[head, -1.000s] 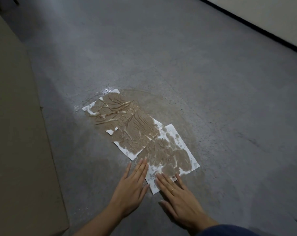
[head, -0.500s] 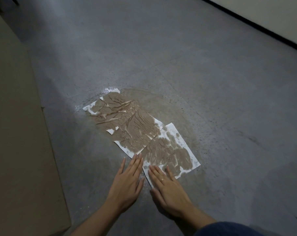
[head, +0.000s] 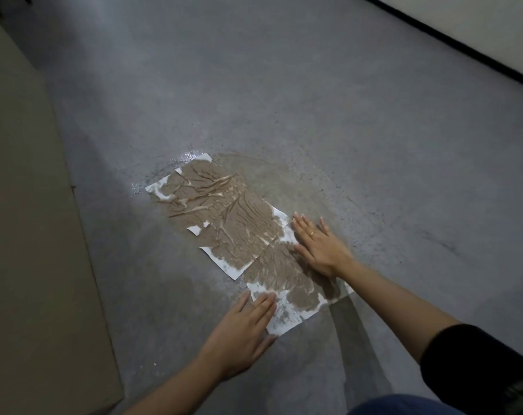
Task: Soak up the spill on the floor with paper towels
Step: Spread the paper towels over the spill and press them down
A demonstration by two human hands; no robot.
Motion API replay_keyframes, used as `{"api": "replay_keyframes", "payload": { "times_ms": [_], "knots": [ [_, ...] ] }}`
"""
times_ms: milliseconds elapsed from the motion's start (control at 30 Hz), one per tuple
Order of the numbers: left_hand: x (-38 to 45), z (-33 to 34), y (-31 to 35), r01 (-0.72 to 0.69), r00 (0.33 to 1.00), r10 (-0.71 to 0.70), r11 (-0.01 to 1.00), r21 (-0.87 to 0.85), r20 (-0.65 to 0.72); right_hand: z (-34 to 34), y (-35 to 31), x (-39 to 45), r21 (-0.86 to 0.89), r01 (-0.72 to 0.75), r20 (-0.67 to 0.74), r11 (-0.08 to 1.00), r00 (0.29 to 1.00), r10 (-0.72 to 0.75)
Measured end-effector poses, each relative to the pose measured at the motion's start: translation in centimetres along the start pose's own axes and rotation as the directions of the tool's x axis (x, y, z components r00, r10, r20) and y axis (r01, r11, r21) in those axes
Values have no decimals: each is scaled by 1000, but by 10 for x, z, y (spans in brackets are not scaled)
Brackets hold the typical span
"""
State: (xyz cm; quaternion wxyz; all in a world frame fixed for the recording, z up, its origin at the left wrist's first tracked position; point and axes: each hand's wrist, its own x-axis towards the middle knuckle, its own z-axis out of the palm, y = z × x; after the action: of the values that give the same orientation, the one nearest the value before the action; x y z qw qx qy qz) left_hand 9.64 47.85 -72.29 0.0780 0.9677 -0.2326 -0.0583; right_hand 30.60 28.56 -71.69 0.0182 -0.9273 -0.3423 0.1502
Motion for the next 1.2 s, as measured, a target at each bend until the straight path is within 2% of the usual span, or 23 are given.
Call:
{"api": "replay_keyframes", "payload": {
  "times_ms": [133,233,367,467,667,800,900,1000,1067,1200],
  "knots": [
    [28,-25,-5,9,994,-19,995,-95,-107,8,1,0,-5,17,17,1000,1000,-17],
    [53,-35,-16,84,975,-115,983,-164,-191,-4,9,6,2,57,43,998,997,-57],
    [73,-27,-35,221,975,-223,973,-69,-23,-4,7,-3,-80,140,-27,987,989,-143],
    [74,-9,-48,261,963,-259,965,-27,73,10,3,-9,-69,195,8,978,981,-195],
    [72,0,-47,280,959,-275,956,-90,64,24,3,-10,51,196,16,979,980,-197],
    [82,-18,-54,274,960,-265,956,-102,90,3,5,-3,230,179,-42,956,984,-174],
    [94,-31,-60,301,950,-310,938,-170,-29,-4,5,1,156,152,-149,976,980,-129],
    [101,-32,-63,293,937,-323,934,-206,-134,9,2,-3,37,167,-69,985,984,-165],
    [98,-27,-63,254,958,-268,958,-133,-100,11,3,-2,13,161,-29,987,987,-161],
    [90,-17,-62,157,984,-156,988,-11,84,-11,7,6,-46,199,-6,979,980,-200]
  ]
}}
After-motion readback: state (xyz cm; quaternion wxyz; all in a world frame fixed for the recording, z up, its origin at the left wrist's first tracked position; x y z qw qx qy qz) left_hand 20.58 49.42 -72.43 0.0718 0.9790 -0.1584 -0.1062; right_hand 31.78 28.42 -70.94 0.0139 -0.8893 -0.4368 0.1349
